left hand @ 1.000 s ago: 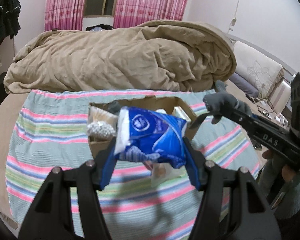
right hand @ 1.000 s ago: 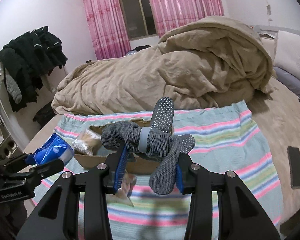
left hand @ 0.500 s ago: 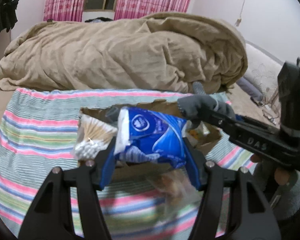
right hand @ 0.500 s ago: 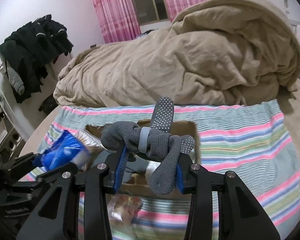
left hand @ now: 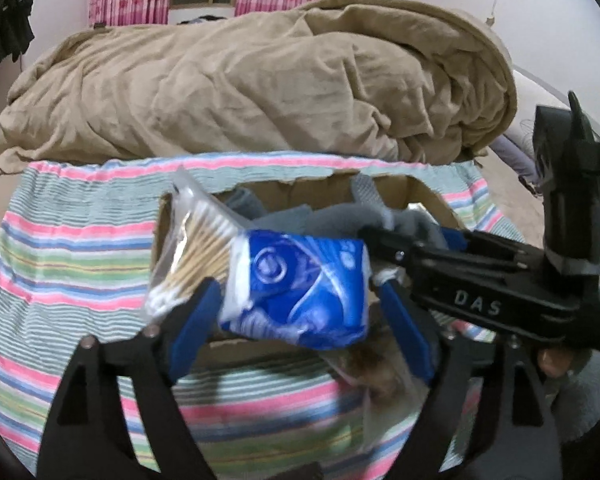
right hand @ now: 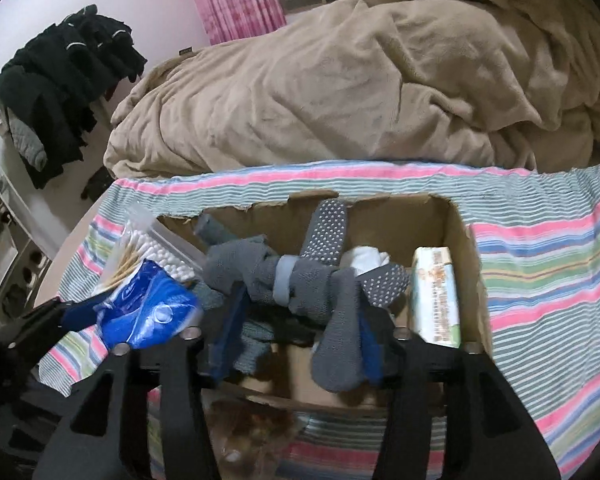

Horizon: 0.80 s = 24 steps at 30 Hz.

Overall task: Organize objects
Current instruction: 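Carry the packet with the left tool while the right tool carries the gloves into the box, release, then withdraw the left tool and grasp the clear bread bag with the right tool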

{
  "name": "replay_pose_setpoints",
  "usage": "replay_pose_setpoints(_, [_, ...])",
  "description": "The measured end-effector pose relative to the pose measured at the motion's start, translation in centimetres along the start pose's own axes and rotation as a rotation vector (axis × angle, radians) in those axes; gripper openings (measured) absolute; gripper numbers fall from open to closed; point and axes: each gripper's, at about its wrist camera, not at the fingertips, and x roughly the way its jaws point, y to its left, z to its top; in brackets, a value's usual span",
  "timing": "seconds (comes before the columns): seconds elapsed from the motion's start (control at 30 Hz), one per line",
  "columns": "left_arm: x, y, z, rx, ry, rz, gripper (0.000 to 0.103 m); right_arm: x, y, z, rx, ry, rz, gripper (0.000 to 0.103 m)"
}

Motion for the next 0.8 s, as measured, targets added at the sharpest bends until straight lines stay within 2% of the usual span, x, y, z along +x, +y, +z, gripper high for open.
replay_pose_setpoints(0.07, [-0.6, -0.1, -0.1, 0.0, -0.008, 0.008, 0.09, -0.7, -0.1, 0.1, 0.0, -0.014, 0.005, 0.067])
replay_pose_setpoints(0.17, [-1.7, 0.0, -0.3, -0.006, -0.026, 0.018, 0.093, -2.3, -0.2, 0.1, 0.009, -0.035, 0.001, 0.068])
replay_pose_setpoints(0.47, [-6.4, -0.1, -1.4, -0.02, -0.075, 0.022, 0.093, -7.5, 0.7, -0.4, -0.007, -0.093, -0.023, 0.068])
replay_pose_setpoints(0.8, [-12.4, -0.3, -4.0, -0.036, -0.12, 0.022, 0.093, -11.7, 2.8, -3.5, -0.024, -0.108, -0.011, 0.068])
